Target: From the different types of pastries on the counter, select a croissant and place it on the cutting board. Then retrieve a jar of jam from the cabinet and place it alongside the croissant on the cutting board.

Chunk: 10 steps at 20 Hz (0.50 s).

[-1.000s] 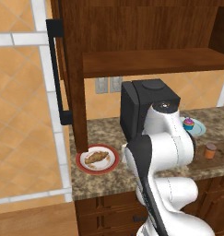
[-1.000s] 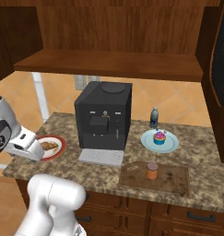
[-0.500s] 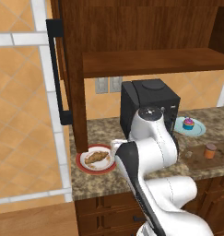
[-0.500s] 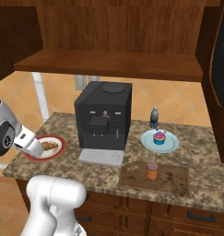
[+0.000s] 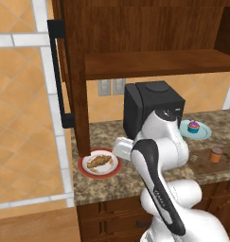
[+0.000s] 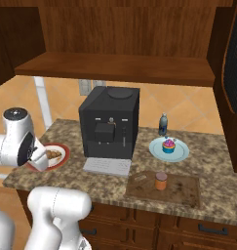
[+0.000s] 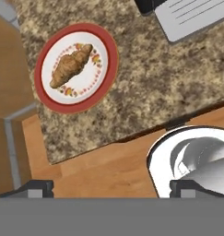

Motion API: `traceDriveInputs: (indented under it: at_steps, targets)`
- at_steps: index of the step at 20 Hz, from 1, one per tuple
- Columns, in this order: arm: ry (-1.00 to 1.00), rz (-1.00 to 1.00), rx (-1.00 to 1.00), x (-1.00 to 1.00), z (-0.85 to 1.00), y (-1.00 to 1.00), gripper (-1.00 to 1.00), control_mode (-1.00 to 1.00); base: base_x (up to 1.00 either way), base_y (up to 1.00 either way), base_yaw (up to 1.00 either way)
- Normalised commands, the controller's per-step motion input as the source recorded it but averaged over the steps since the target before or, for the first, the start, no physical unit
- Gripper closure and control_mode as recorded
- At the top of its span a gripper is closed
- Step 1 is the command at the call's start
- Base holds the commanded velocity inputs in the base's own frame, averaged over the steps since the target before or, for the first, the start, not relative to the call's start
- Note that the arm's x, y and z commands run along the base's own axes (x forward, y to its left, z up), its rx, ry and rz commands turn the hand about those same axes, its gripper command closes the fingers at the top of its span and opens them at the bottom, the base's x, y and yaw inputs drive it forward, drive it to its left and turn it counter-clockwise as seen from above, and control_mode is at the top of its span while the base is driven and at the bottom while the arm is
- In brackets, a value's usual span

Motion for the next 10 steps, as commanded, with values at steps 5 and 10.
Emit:
traceDriveInputs:
  at_steps: [5,10]
  targets:
    - [-0.03,-0.06,-0.13,0.41,-0.19,0.43,-1.00,-1.00,0.00,0.00,0.00]
    - [0.01,-0.04,-0.01,0.71,-0.06,-0.04,-1.00,-1.00,0.00,0.00,0.00]
